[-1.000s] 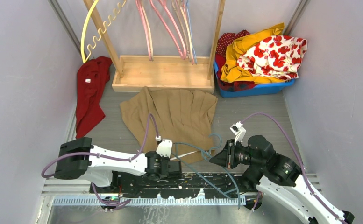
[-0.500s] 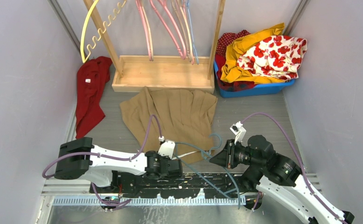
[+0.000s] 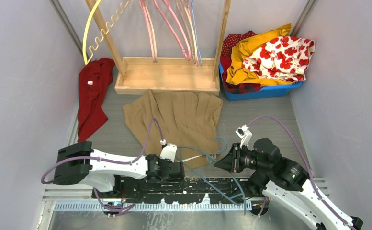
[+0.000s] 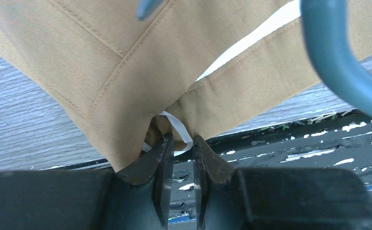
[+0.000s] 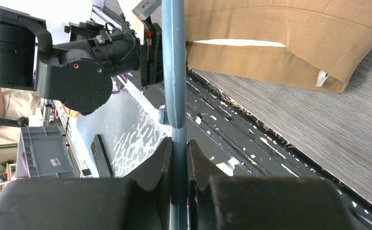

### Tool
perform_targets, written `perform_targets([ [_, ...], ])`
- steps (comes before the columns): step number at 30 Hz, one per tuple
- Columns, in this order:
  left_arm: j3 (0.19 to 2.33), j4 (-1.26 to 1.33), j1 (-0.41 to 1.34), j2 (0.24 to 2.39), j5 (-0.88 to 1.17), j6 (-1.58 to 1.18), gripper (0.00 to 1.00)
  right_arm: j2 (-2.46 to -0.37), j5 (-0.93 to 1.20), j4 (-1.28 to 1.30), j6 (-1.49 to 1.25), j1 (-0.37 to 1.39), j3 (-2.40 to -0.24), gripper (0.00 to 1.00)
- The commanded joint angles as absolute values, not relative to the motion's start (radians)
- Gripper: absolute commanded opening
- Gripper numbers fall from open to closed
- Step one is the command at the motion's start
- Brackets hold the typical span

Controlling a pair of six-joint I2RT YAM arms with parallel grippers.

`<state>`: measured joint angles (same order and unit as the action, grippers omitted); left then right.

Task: Place the skirt on the hanger
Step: Hang the skirt on the hanger.

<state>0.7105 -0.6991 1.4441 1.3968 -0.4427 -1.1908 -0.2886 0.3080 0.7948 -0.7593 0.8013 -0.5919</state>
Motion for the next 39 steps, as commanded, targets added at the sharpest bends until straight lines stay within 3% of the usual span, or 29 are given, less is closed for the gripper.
perform_targets([
  [1, 0.685, -0.724, 1.427, 1.347, -0.471, -1.198, 0.20, -0.300, 0.317, 0.738, -0.756, 0.803, -0.613, 0.01],
  [8, 0.664, -0.717, 1.411, 1.312, -0.467, -1.194, 0.04, -0.313, 0.319, 0.728, -0.756, 0.803, -0.612, 0.01],
  [24, 0.579, -0.684, 1.376, 1.053, -0.470, -1.181, 0.00, -0.306, 0.380, 0.704, -0.782, 0.802, -0.601, 0.01],
  [32, 0.580, -0.661, 1.368, 1.065, -0.440, -1.160, 0.00, -0.281, 0.377, 0.733, -0.787, 0.802, -0.608, 0.01],
  [34, 0.589, -0.672, 1.368, 1.087, -0.428, -1.153, 0.04, -0.275, 0.373, 0.737, -0.787, 0.802, -0.605, 0.01],
  [39, 0.597, -0.664, 1.368, 1.119, -0.379, -1.105, 0.27, -0.271, 0.372, 0.736, -0.784, 0.802, -0.597, 0.01],
])
